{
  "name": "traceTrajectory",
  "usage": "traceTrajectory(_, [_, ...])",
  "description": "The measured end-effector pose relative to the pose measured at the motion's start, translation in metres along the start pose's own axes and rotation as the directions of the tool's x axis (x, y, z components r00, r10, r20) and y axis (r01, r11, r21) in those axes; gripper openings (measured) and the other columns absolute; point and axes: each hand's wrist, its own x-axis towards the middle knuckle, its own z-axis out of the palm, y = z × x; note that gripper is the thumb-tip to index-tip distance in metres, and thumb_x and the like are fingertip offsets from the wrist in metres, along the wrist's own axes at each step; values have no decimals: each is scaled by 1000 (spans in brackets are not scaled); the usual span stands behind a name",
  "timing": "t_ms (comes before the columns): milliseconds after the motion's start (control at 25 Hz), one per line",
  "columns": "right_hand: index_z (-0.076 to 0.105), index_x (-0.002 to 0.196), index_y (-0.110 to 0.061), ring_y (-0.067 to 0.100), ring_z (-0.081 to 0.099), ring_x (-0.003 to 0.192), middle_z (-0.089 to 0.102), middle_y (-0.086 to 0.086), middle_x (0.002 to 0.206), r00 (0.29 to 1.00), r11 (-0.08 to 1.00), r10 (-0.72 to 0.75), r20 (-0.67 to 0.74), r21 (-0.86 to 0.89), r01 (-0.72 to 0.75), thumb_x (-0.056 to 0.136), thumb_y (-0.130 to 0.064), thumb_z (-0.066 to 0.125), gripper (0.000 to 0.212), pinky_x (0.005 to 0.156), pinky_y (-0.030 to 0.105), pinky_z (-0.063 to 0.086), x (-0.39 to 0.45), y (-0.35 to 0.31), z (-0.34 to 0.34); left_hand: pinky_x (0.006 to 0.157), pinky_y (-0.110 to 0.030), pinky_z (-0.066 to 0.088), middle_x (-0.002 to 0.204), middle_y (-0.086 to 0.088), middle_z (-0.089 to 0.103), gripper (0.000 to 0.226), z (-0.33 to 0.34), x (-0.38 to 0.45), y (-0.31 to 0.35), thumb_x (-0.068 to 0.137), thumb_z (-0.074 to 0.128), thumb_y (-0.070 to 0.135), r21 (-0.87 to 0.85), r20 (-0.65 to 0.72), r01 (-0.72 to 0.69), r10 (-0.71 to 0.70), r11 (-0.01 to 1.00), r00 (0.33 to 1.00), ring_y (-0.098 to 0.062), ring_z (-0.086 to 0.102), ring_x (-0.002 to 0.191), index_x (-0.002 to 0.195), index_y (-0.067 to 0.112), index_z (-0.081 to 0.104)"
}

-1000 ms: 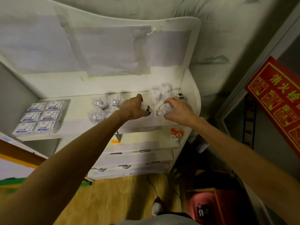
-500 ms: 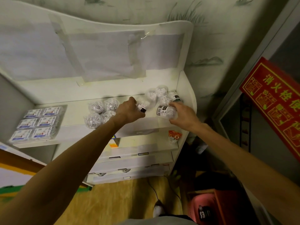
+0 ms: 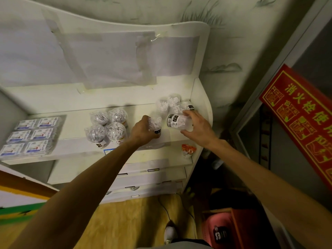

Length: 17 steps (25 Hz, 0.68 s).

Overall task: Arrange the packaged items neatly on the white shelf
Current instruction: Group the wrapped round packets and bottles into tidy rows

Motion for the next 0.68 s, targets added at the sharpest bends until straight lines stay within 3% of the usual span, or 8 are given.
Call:
traceTrajectory(160, [53, 135, -21, 20, 46, 129, 54, -1, 138, 970, 975, -126, 209, -157, 160, 79, -15, 76, 61, 105, 41, 45, 15, -9, -6, 90, -44, 54, 124, -5, 61, 89, 2, -2, 0, 65, 87, 42, -9, 18, 47, -46, 999, 999, -26, 60, 107, 137, 16, 40])
traceTrajectory(240, [51, 139, -24, 21, 44, 131, 46, -1, 144, 929, 944, -161, 335, -223, 244, 79, -10, 73, 66, 104, 41, 46, 26, -19, -1, 97, -45, 51, 135, -6, 54, 107, 2, -3, -1, 58, 89, 46, -26, 11, 51, -51, 998, 999, -26, 57, 116, 145, 16, 34])
traceTrajectory(320, [44, 147, -26, 25, 37, 138, 37, 1, 152, 912, 922, -172, 373, -265, 282, 80, -12, 74, 74, 107, 41, 43, 33, -25, 5, 103, -44, 48, 143, -8, 48, 108, 0, -5, 1, 61, 88, 45, -22, 1, 23, -23, 999, 1000, -25, 53, 123, 149, 15, 33])
traceTrajectory(400, [42, 149, -23, 25, 34, 141, 37, 3, 153, 935, 916, -187, 301, -289, 277, 82, -28, 74, 74, 110, 42, 37, 31, -25, 7, 105, -36, 43, 146, -8, 44, 96, -4, -7, 0, 70, 85, 40, -2, 3, -38, 38, 999, 999, -24, 48, 127, 148, 13, 36])
traceTrajectory(520, [58, 134, -18, 23, 48, 125, 53, 2, 136, 974, 924, -200, 111, -310, 225, 87, -48, 67, 56, 102, 39, 44, 21, -24, 11, 101, -34, 45, 143, -6, 50, 80, -8, -9, -3, 78, 80, 38, 13, 22, -108, 107, 994, 994, -23, 52, 125, 146, 18, 42])
traceTrajectory(680, [64, 124, -15, 22, 56, 114, 58, 0, 129, 985, 956, -164, 47, -239, 171, 89, -36, 70, 41, 87, 41, 53, 19, -31, 26, 99, -35, 46, 141, -8, 55, 81, -10, -5, 3, 79, 80, 37, 63, 38, -88, 86, 994, 996, -25, 56, 122, 147, 16, 42])
